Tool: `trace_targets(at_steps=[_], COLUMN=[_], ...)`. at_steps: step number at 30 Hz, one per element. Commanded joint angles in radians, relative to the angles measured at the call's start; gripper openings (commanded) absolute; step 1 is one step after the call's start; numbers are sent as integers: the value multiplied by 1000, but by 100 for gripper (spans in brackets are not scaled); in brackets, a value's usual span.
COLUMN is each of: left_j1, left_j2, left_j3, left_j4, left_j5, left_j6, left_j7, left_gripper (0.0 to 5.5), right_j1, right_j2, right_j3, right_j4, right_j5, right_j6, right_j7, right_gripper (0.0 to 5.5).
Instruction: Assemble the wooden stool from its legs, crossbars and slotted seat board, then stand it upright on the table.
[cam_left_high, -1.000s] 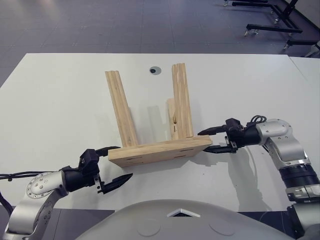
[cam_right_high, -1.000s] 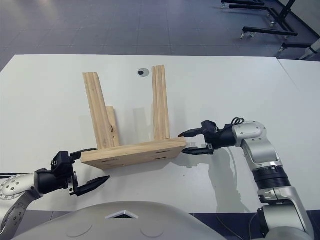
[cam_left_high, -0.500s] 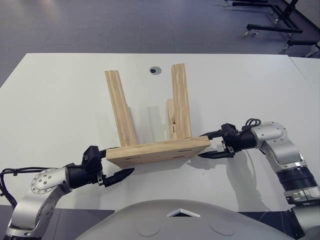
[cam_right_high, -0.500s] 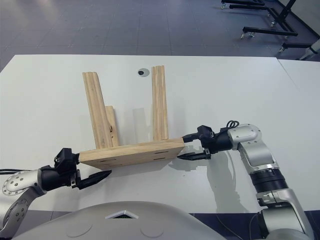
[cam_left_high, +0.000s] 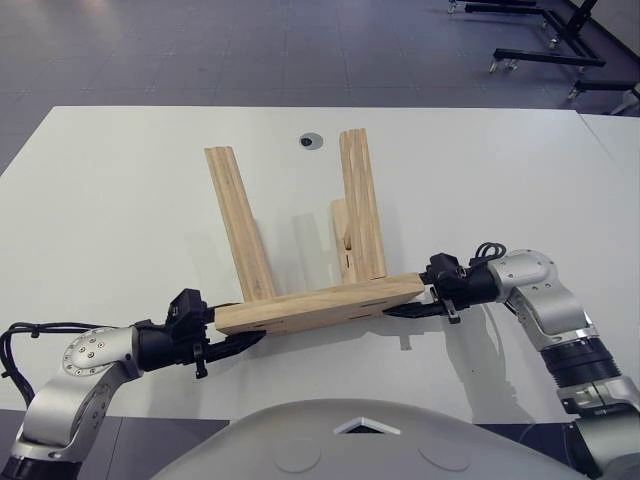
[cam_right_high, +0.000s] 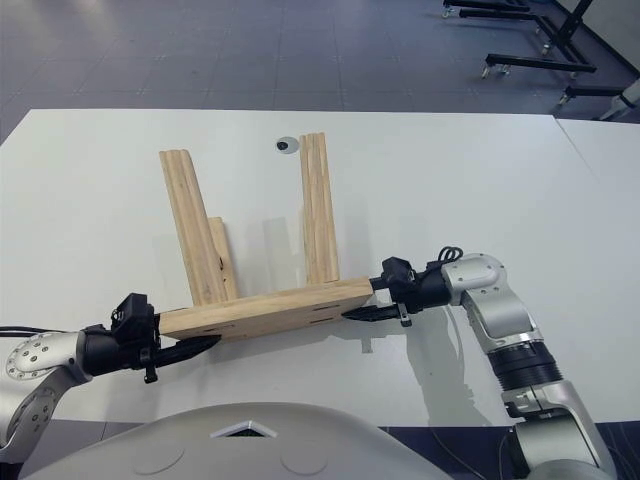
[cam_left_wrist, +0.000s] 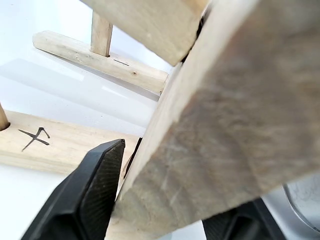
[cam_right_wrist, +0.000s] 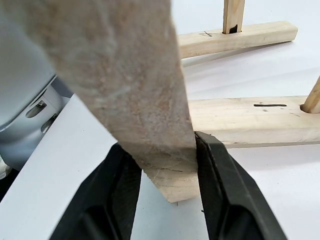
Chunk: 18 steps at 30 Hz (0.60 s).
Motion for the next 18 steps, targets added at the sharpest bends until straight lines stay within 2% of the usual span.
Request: trace_targets(at_steps=[1, 4, 6, 10, 15, 18], left_j1=[-10, 26, 89, 96, 92, 125], left_j2=[2, 34, 113, 194, 260, 252], left_j3=[4, 47, 111, 252, 360, 383], left_j4=[-2, -92, -224, -345, -336, -326], left_j5=[-34, -198, -422, -848, -1199, -1262], left_j6=[47, 184, 313, 421, 446, 464], left_j7=[20, 29, 2, 126, 304, 354], left_gripper=[207, 203, 196, 188, 188, 188], right_j1=[-6, -51, -122, -310, -543, -636], right_j2=[-52, -140, -225, -425, -471, -488], right_j3=[-32, -52, -46, 12, 88, 159], right_j4=[-89, -201, -261, -327, -229, -173], right_j5=[103, 226, 345, 671, 836, 874], right_j6=[128, 335, 506, 876, 1197, 1325], right_j7=[42, 88, 101, 104, 104, 104], right_gripper=[152, 151, 148, 142, 132, 132])
